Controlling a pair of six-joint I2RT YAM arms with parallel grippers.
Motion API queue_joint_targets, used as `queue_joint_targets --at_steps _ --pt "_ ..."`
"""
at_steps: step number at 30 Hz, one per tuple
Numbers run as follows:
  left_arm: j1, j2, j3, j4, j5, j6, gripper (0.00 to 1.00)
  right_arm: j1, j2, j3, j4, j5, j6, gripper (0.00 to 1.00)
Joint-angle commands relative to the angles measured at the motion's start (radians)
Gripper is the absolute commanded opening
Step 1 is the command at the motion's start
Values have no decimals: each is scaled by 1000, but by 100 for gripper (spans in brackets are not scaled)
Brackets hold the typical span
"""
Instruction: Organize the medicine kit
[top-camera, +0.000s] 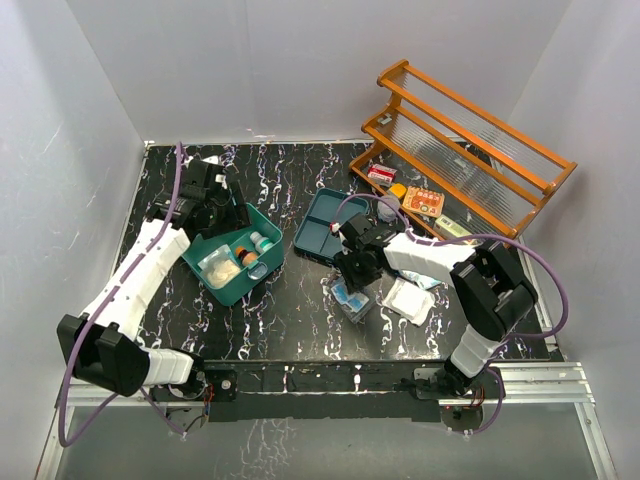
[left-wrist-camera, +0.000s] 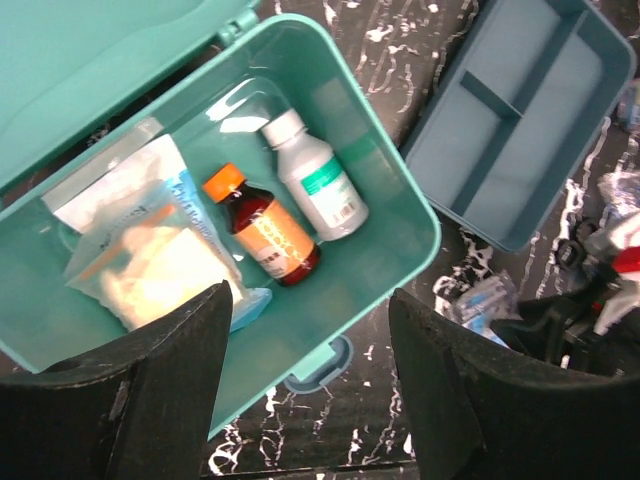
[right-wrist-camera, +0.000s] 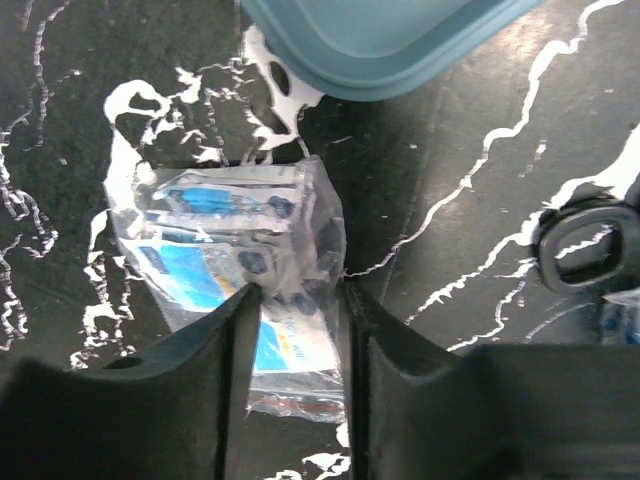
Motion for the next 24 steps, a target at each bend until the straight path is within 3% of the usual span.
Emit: queue_joint_targets --at_steps 1,4,8,17,24 --pt "6 -56 8 48 98 -5 63 3 34 -15 43 -18 -15 25" --pt "7 -77 -12 68 124 -23 65 4 15 -16 54 -42 6 9" --pt "7 -98 -40 92 146 -51 65 4 -23 -11 56 -54 32 0" --pt "7 -120 -82 140 178 -117 67 3 -145 45 68 -129 115 0" --pt "7 -143 -1 121 59 -143 67 4 -179 171 110 -198 191 0"
